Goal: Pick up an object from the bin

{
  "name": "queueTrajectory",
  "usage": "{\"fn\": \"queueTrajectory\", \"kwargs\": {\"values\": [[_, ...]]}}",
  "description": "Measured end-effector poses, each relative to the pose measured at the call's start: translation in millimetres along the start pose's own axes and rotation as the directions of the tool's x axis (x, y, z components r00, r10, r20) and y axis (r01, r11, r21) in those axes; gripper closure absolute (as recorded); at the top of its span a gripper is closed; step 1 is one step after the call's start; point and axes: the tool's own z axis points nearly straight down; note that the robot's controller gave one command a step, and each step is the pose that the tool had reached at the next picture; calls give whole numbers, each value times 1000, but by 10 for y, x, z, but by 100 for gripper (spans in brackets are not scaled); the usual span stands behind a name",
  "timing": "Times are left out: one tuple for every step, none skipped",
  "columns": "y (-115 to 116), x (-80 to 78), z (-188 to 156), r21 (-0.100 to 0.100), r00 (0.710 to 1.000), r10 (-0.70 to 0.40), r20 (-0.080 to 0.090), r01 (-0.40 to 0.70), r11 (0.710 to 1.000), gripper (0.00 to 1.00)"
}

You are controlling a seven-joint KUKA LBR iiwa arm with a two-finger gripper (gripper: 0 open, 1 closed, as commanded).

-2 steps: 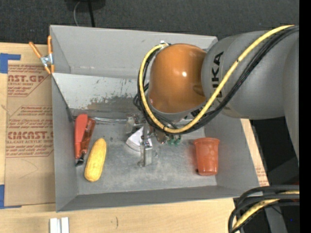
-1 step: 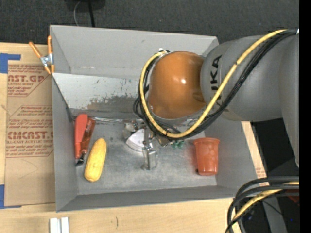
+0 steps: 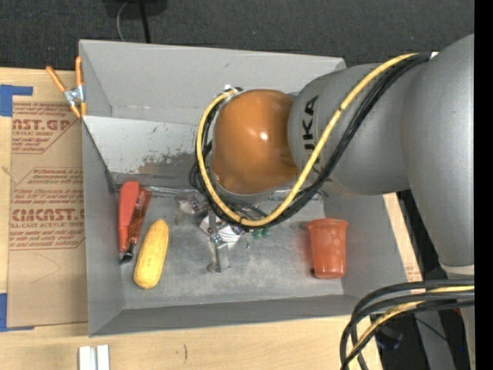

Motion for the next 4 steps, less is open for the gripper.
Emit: {"fn": "queueTrajectory", "kwargs": {"values": [[187, -19, 121, -2, 972, 236, -3, -236, 972, 0], [283, -203, 249, 0, 994, 110, 1, -110, 994, 0], [471, -265, 499, -1, 985, -170, 4, 170, 985, 0], [681, -348, 662, 0, 934, -356, 6, 356, 934, 100]]}}
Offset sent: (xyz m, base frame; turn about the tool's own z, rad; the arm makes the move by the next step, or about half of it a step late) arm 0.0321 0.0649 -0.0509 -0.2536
